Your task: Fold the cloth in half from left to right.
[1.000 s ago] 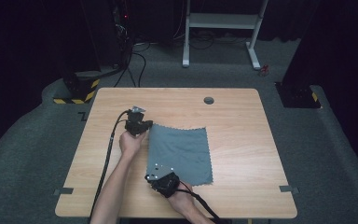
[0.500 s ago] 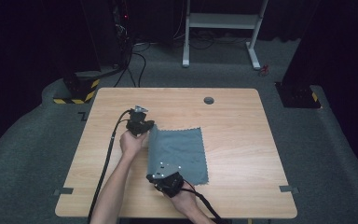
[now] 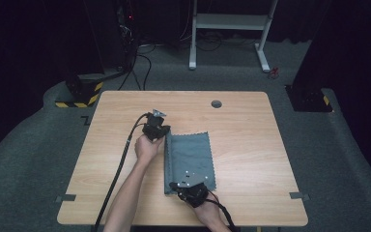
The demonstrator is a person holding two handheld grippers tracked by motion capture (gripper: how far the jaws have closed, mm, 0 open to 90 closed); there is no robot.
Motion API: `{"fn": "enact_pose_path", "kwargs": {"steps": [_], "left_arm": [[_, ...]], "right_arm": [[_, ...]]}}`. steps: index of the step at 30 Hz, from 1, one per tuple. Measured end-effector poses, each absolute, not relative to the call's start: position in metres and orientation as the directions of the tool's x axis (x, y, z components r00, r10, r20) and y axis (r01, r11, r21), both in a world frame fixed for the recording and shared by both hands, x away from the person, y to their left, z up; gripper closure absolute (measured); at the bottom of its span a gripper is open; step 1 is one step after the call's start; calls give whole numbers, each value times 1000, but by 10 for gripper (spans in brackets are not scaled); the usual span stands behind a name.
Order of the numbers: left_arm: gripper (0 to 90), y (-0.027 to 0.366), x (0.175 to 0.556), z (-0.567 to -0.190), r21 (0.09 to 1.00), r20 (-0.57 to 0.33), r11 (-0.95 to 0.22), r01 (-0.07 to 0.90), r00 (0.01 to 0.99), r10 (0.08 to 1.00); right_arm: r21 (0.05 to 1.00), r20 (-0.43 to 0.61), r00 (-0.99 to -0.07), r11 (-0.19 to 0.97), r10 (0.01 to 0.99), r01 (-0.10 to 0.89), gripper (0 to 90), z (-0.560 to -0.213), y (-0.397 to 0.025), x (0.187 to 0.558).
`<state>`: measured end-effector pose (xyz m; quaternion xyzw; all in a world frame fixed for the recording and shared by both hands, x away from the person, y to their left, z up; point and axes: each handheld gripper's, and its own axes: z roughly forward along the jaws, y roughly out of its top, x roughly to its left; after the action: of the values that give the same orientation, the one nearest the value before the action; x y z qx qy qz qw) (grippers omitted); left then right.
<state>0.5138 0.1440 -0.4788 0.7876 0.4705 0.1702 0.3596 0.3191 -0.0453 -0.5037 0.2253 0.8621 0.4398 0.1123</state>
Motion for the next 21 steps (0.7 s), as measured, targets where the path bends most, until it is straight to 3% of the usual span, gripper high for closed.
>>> {"fn": "enact_pose_path", "kwargs": {"steps": [21], "left_arm": [[900, 106, 518, -473, 725, -40, -347, 595, 540, 841]], "right_arm": [[821, 27, -835, 465, 550, 332, 900, -506, -89, 317]]}}
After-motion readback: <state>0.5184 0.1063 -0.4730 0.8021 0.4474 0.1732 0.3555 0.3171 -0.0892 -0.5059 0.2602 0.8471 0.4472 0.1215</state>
